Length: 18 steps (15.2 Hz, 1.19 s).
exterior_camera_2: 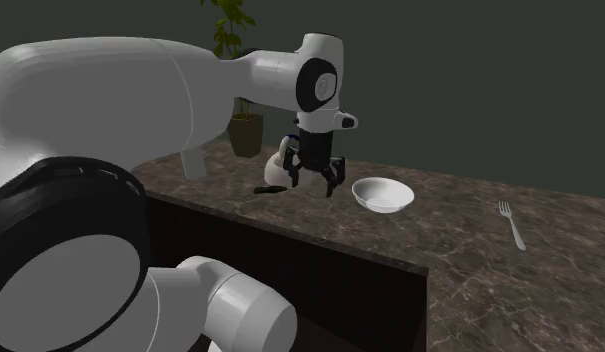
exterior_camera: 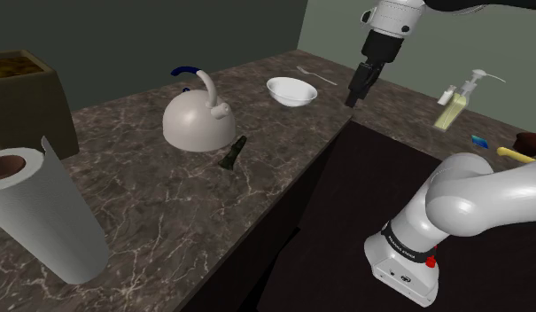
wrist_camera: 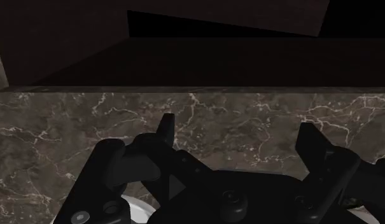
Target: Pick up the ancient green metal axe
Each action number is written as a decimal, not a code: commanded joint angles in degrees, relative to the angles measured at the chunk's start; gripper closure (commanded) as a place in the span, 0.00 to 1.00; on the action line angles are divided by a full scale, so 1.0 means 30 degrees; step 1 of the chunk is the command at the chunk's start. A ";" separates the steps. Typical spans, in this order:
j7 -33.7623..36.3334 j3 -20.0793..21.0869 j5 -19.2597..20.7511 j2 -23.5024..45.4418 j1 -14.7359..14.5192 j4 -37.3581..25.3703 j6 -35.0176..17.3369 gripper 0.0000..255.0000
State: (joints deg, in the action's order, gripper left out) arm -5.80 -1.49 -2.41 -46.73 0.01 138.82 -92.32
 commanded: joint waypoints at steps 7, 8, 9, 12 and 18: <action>0.6891 0.3890 -0.2439 -0.0713 0.0453 0.1627 -0.2295 0.00; 0.8044 0.4577 -0.2812 -0.0620 0.0538 0.1725 -0.2728 0.00; 0.9194 0.5276 -0.3168 -0.0466 0.0645 0.1770 -0.3172 0.00; 1.2646 0.7423 -0.4062 0.0343 0.1116 0.1597 -0.4543 0.00; 1.9682 1.1926 -0.4618 0.3233 0.3094 -0.0068 -0.7188 0.00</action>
State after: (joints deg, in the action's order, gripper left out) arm 48.82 31.55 -16.15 -38.84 8.10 139.87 -112.48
